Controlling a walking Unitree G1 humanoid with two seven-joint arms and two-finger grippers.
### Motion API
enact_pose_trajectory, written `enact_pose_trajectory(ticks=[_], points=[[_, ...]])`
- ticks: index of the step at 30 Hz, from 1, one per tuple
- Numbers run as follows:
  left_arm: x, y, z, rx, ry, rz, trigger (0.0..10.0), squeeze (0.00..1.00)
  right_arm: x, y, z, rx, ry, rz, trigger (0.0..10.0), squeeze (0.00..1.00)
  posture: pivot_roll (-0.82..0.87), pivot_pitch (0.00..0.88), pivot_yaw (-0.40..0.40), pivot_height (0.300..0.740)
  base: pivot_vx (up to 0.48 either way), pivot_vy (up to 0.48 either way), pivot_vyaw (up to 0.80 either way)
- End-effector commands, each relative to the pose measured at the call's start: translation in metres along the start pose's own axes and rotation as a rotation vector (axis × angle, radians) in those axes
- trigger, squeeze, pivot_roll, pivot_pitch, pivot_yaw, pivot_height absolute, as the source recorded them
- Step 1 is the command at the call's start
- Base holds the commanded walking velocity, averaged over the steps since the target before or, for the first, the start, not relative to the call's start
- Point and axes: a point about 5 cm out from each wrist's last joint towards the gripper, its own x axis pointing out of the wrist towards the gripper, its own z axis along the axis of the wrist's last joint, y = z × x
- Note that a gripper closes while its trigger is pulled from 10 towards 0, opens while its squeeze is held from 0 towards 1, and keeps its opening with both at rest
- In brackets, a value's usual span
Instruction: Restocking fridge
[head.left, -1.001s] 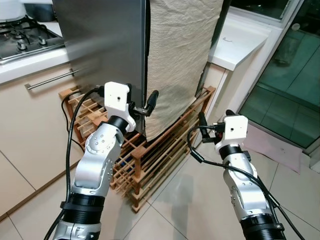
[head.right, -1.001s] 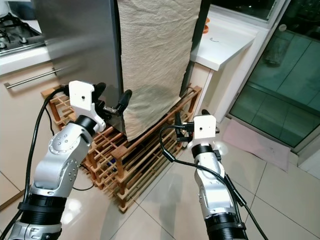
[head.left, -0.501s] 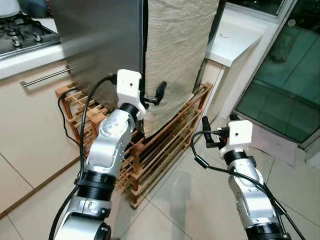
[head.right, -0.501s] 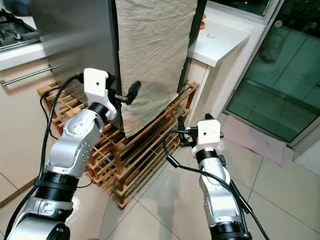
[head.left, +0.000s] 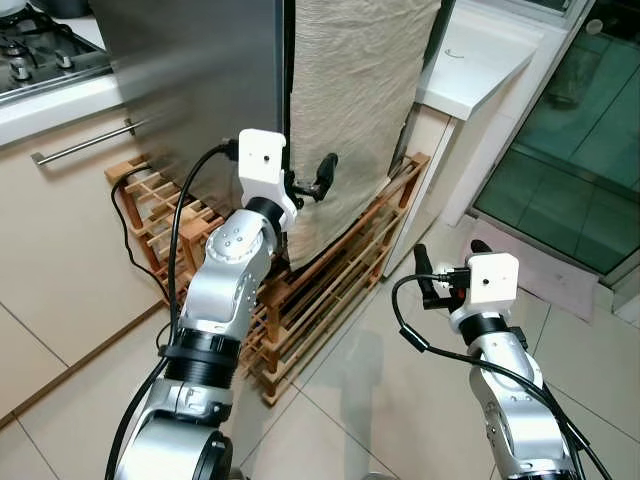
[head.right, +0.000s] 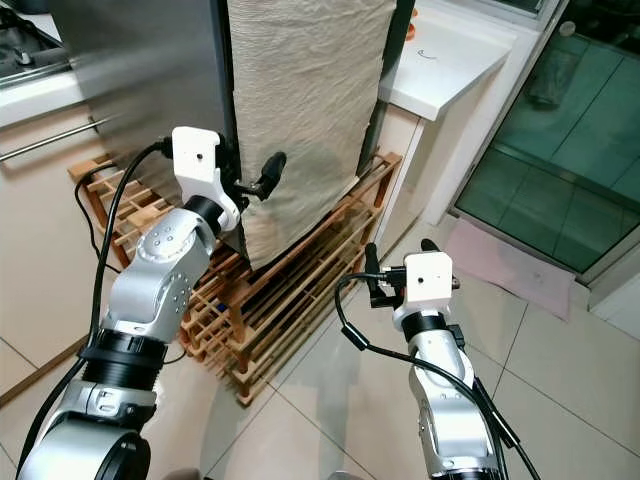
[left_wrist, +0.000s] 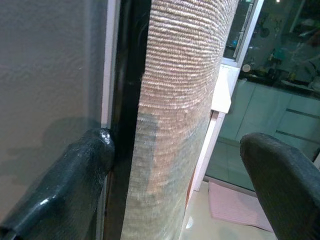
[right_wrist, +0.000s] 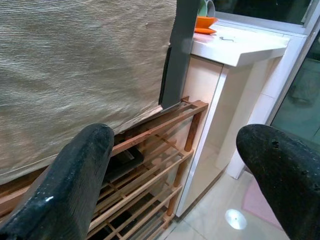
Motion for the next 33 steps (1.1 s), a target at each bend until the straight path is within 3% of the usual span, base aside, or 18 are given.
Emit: enact_pose_trajectory(ticks=[1,5,7,8,11,13,16,17,19,27,33], points=[[0.008,-0.011,0.006,-0.005,-0.015,-0.045,10.0,0.0,-0.002,-0.004,0.002,-0.005,0.003,-0.015,10.0,0.0,-0.01,0.082,-0.08,0.722,0.0,0.0,0.0],[0.011,-0.015,0.008,-0.018,-0.016,-0.064,10.0,0.0,-0.004,-0.004,0.001,-0.005,0.009,-0.016,10.0,0.0,-0.02,0.081,-0.075,0.722,0.0,0.0,0.0],[0.014,-0.031,0.01,-0.047,-0.008,-0.164,10.0,0.0,-0.006,-0.004,-0.001,-0.006,0.023,-0.018,10.0,0.0,-0.02,0.08,-0.071,0.722,0.0,0.0,0.0],[0.014,-0.031,0.01,-0.047,-0.008,-0.164,10.0,0.0,-0.006,-0.004,-0.001,-0.006,0.023,-0.018,10.0,0.0,-0.02,0.08,-0.071,0.722,0.0,0.0,0.0],[0.007,-0.064,0.02,-0.046,-0.047,-0.436,10.0,0.0,-0.009,-0.006,-0.006,0.003,0.057,-0.022,10.0,0.0,-0.03,0.077,-0.066,0.722,0.0,0.0,0.0],[0.007,-0.064,0.02,-0.046,-0.047,-0.436,10.0,0.0,-0.009,-0.006,-0.006,0.003,0.057,-0.022,10.0,0.0,-0.03,0.077,-0.066,0.722,0.0,0.0,0.0],[-0.011,-0.09,0.034,-0.006,-0.118,-0.734,10.0,0.0,-0.008,-0.005,-0.01,0.014,0.087,-0.014,10.0,0.0,-0.03,0.074,-0.062,0.722,0.0,0.0,0.0],[-0.011,-0.09,0.034,-0.006,-0.118,-0.734,10.0,0.0,-0.008,-0.005,-0.01,0.014,0.087,-0.014,10.0,0.0,-0.03,0.074,-0.062,0.722,0.0,0.0,0.0],[-0.021,-0.099,0.04,-0.026,-0.136,-0.863,10.0,0.0,-0.008,-0.002,-0.013,0.019,0.1,-0.01,10.0,0.0,-0.03,0.075,-0.056,0.722,0.0,0.0,0.0],[-0.038,-0.108,0.04,-0.073,-0.079,-1.054,10.0,0.0,-0.014,0.006,-0.027,0.03,0.185,0.03,10.0,0.0,-0.03,0.074,-0.043,0.722,0.0,0.0,0.0],[-0.042,-0.102,0.043,-0.156,-0.064,-1.045,10.0,0.0,-0.015,0.008,-0.035,0.021,0.223,0.033,10.0,0.0,-0.03,0.058,-0.036,0.722,0.0,0.0,0.0]])
